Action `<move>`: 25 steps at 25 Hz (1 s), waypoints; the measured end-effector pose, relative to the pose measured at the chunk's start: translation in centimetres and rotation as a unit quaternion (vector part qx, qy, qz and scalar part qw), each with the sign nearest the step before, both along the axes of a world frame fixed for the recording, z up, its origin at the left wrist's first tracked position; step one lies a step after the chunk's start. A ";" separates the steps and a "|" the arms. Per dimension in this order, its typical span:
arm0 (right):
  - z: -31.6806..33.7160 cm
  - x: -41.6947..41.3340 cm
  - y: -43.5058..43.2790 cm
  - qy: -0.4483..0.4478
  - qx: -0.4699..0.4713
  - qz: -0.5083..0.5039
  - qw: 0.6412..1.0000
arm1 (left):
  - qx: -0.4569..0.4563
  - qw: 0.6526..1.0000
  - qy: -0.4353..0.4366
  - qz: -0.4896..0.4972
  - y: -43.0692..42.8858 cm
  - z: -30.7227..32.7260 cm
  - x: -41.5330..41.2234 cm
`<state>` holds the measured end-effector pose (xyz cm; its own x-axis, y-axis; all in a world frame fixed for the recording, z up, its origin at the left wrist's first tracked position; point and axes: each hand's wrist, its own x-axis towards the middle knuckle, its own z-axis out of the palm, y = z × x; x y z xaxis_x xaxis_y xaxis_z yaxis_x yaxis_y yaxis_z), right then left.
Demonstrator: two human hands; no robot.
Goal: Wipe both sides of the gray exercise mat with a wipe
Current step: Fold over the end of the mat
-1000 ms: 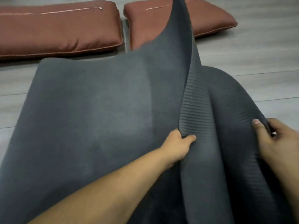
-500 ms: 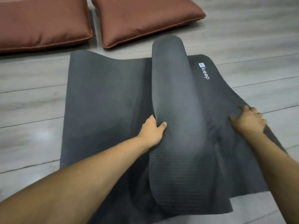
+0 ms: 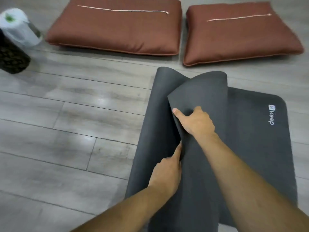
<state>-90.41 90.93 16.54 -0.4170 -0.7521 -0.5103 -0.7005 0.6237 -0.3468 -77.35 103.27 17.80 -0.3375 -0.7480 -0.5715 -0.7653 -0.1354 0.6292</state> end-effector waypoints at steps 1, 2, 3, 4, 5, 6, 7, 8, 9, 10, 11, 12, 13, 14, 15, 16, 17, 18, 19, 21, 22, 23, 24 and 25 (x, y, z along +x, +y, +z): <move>1.9 1.9 -0.8 -0.009 0.011 0.013 1.000 | 0.008 1.000 -0.014 -0.008 -0.5 2.1 1.3; 4.0 4.1 -1.8 -0.004 0.026 0.044 0.999 | 0.011 0.999 -0.034 -0.014 -1.1 4.5 3.0; 6.0 6.2 -2.6 0.012 0.040 0.079 0.996 | 0.017 0.998 -0.055 -0.020 -1.5 6.8 4.5; 8.1 8.4 -3.5 0.031 0.044 0.111 0.992 | 0.020 0.997 -0.073 -0.019 -1.9 9.1 6.0; 10.2 10.8 -4.6 0.043 0.031 0.133 0.990 | 0.019 0.996 -0.088 -0.008 -2.3 11.2 7.9; 12.1 12.8 -5.5 0.045 0.011 0.143 0.989 | 0.016 0.995 -0.100 0.005 -2.6 13.0 9.9; 13.9 15.2 -6.5 0.040 -0.016 0.150 0.988 | 0.007 0.993 -0.114 0.025 -3.0 14.6 12.4; 15.5 17.5 -7.2 0.033 -0.042 0.156 0.986 | -0.001 0.991 -0.127 0.046 -3.4 15.9 14.8; 16.8 19.9 -7.6 0.026 -0.063 0.162 0.984 | -0.018 0.989 -0.135 0.065 -3.7 17.0 17.4; 17.9 22.5 -8.1 0.020 -0.081 0.167 0.982 | -0.029 0.986 -0.138 0.089 -3.8 17.8 20.2; 18.8 25.0 -8.3 0.014 -0.095 0.166 0.981 | -0.036 0.984 -0.133 0.115 -4.0 18.5 23.1; 19.7 28.1 -8.7 0.005 -0.110 0.164 0.980 | -0.046 0.981 -0.121 0.141 -4.2 19.2 26.5; 20.7 31.2 -9.0 -0.006 -0.124 0.158 0.980 | -0.054 0.979 -0.114 0.160 -4.3 19.8 30.0; 21.6 34.4 -9.4 -0.015 -0.136 0.150 0.979 | -0.065 0.977 -0.113 0.167 -4.5 20.5 33.5; 22.6 38.0 -10.0 -0.023 -0.149 0.142 0.978 | -0.069 0.975 -0.116 0.175 -4.8 21.1 37.3; 23.4 41.5 -10.6 -0.027 -0.160 0.140 0.977 | -0.072 0.974 -0.115 0.182 -5.1 21.5 40.8; 24.2 45.4 -11.1 -0.028 -0.168 0.140 0.976 | -0.077 0.972 -0.113 0.189 -5.3 21.9 44.8; 24.9 49.1 -11.7 -0.035 -0.174 0.137 0.974 | -0.081 0.970 -0.115 0.197 -5.6 22.6 48.3; 25.5 52.5 -12.6 -0.045 -0.185 0.134 0.973 | -0.089 0.969 -0.119 0.198 -6.3 23.5 51.8; 26.5 58.8 -14.4 -0.054 -0.200 0.118 0.971 | -0.098 0.967 -0.123 0.198 -7.8 24.6 58.6; 26.9 61.9 -15.5 -0.065 -0.206 0.106 0.971 | -0.098 0.967 -0.131 0.196 -8.9 25.2 62.0; 27.4 64.5 -16.5 -0.079 -0.215 0.100 0.968 | -0.100 0.966 -0.143 0.193 -9.8 25.8 64.8; 27.5 66.7 -17.5 -0.090 -0.223 0.099 0.966 | -0.104 0.965 -0.147 0.193 -10.6 26.1 67.3; 27.7 68.7 -18.4 -0.095 -0.229 0.097 0.964 | -0.105 0.964 -0.151 0.192 -11.4 26.5 69.4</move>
<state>-21.70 72.51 44.28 -0.1773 -0.9712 -0.1593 -0.6850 0.2380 -0.6885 -7.92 91.86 44.30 0.1456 -0.8943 -0.4231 -0.8361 -0.3399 0.4306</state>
